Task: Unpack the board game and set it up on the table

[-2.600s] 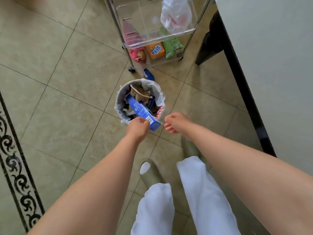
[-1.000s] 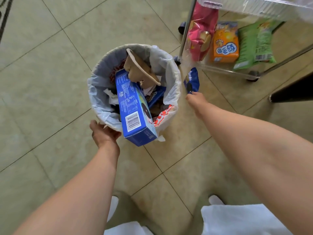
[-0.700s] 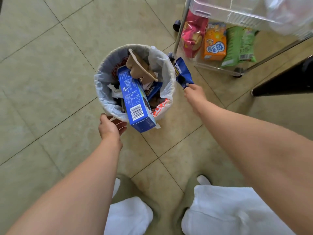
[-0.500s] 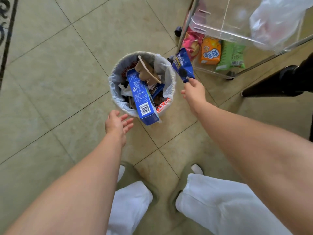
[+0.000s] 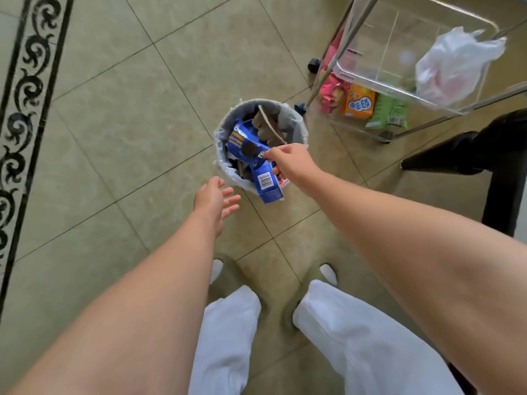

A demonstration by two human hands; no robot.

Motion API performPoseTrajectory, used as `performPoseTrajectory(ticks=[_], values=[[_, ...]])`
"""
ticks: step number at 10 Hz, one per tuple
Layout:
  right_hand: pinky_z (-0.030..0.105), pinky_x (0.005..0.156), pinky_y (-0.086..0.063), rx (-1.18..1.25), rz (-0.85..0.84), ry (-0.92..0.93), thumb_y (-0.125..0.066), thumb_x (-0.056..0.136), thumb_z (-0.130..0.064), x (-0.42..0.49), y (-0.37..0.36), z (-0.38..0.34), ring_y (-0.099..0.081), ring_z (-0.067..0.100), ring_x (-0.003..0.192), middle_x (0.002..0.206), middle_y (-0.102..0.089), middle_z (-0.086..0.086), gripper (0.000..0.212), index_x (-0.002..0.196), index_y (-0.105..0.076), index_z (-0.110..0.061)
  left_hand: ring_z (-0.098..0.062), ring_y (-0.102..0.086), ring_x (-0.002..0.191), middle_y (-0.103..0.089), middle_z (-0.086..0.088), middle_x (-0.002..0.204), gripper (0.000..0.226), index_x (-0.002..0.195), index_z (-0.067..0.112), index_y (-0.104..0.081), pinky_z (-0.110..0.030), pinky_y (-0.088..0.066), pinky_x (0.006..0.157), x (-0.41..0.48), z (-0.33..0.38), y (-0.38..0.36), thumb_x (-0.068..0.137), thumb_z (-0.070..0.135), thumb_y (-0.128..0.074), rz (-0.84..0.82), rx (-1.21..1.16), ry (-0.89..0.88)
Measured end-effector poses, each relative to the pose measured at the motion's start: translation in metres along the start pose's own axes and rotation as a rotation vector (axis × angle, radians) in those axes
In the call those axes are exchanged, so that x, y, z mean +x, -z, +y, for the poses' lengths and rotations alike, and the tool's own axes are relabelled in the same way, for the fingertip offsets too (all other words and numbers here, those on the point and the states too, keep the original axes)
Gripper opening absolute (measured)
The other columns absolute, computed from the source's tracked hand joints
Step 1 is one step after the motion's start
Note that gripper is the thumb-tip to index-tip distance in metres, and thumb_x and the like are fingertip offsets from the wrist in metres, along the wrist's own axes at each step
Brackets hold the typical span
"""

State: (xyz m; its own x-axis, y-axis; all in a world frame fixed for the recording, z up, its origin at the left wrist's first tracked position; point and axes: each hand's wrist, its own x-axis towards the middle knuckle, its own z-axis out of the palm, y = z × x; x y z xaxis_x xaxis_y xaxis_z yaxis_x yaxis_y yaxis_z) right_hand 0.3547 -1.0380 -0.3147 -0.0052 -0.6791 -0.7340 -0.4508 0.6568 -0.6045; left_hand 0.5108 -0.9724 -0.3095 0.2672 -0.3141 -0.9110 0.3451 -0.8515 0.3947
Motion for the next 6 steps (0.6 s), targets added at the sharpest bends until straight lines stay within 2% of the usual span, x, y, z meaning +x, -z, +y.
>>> performPoseTrajectory(ticks=[1,2,3,4,5,6], values=[[0.022,0.050,-0.035,-0.101,-0.035,-0.033,-0.051,0.088,-0.021,0.001,-0.011,-0.006,-0.043,0.014,0.047,0.068,-0.053,0.012,0.037,0.098,-0.062,0.013,-0.018,-0.060,0.073,-0.058,-0.007,0.099,0.022,0.113,0.011,-0.049,-0.031,-0.051,0.067,0.002,0.003,0.003,0.099,0.024,-0.037,-0.012,0.049,-0.007],[0.023,0.054,-0.037,-0.116,-0.084,-0.037,-0.050,0.088,-0.022,0.004,-0.025,-0.011,-0.050,0.013,0.053,0.078,-0.056,0.009,0.037,0.103,-0.062,0.011,-0.020,-0.060,0.076,-0.057,-0.004,0.094,0.022,0.113,0.011,-0.049,-0.031,-0.050,0.067,0.008,0.006,0.007,0.098,0.023,-0.039,-0.029,0.112,-0.020],[0.029,0.064,-0.044,-0.105,-0.168,-0.036,-0.048,0.091,-0.021,0.003,-0.032,-0.017,-0.057,0.016,0.069,0.088,-0.057,0.008,0.031,0.103,-0.063,0.003,-0.022,-0.059,0.081,-0.056,-0.004,0.094,0.021,0.112,0.011,-0.049,-0.030,-0.049,0.068,0.010,0.009,0.010,0.098,0.022,-0.039,-0.046,0.193,-0.048],[0.033,0.070,-0.047,-0.153,-0.193,-0.029,-0.047,0.093,-0.021,0.004,-0.034,-0.017,-0.058,0.020,0.081,0.093,-0.057,0.010,0.035,0.114,-0.060,0.004,-0.021,-0.059,0.079,-0.055,-0.004,0.095,0.019,0.111,0.013,-0.049,-0.029,-0.047,0.066,0.013,0.012,0.011,0.098,0.022,-0.040,-0.068,0.282,-0.072],[0.036,0.072,-0.049,-0.133,-0.174,-0.046,-0.047,0.092,-0.017,-0.003,-0.033,-0.020,-0.057,0.021,0.082,0.095,-0.055,0.010,0.039,0.123,-0.053,0.006,-0.019,-0.057,0.074,-0.054,-0.003,0.092,0.016,0.108,0.014,-0.050,-0.028,-0.044,0.062,0.011,0.013,0.010,0.098,0.021,-0.040,-0.079,0.347,-0.093],[0.034,0.071,-0.049,-0.087,-0.146,-0.073,-0.046,0.091,-0.014,-0.012,-0.024,-0.014,-0.057,0.021,0.078,0.092,-0.054,0.010,0.037,0.121,-0.054,0.007,-0.022,-0.055,0.076,-0.053,-0.004,0.091,0.015,0.088,0.017,-0.051,-0.026,-0.040,0.060,-0.001,0.014,0.007,0.097,0.018,-0.040,-0.078,0.496,-0.145]])
